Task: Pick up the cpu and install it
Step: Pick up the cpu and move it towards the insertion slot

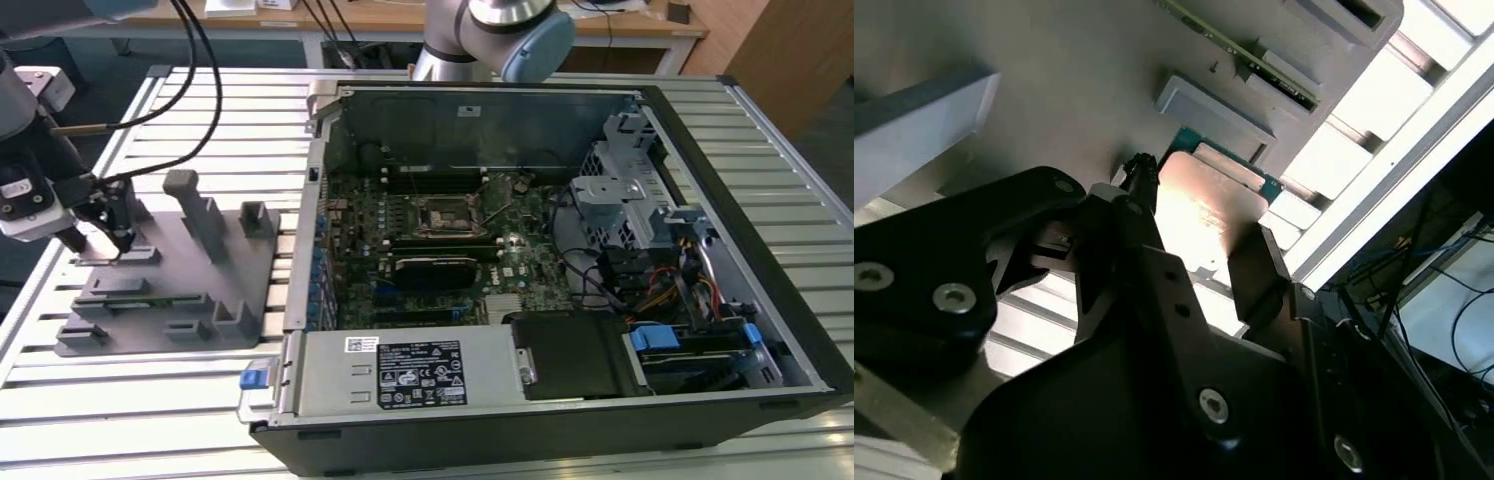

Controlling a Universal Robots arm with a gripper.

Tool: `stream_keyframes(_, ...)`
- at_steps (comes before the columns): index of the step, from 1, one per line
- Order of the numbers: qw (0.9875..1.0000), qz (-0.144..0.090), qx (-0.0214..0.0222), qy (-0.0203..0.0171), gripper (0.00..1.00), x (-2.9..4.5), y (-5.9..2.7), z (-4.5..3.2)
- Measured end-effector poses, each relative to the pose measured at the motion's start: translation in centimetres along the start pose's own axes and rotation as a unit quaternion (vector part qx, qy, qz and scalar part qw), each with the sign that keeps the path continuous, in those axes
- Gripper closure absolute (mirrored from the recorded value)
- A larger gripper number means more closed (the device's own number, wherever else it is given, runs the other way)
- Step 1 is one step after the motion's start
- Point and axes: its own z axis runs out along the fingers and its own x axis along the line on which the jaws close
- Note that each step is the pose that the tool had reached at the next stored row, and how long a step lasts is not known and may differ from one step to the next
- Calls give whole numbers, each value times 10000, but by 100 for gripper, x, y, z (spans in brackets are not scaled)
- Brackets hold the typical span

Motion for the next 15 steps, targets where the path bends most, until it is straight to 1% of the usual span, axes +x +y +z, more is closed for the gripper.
stream_keyframes(7, 10000, 0, -1, 0, 47, 2, 6, -169)
stream_keyframes(15, 10000, 0, -1, -1, 47, 7, 22, -393)
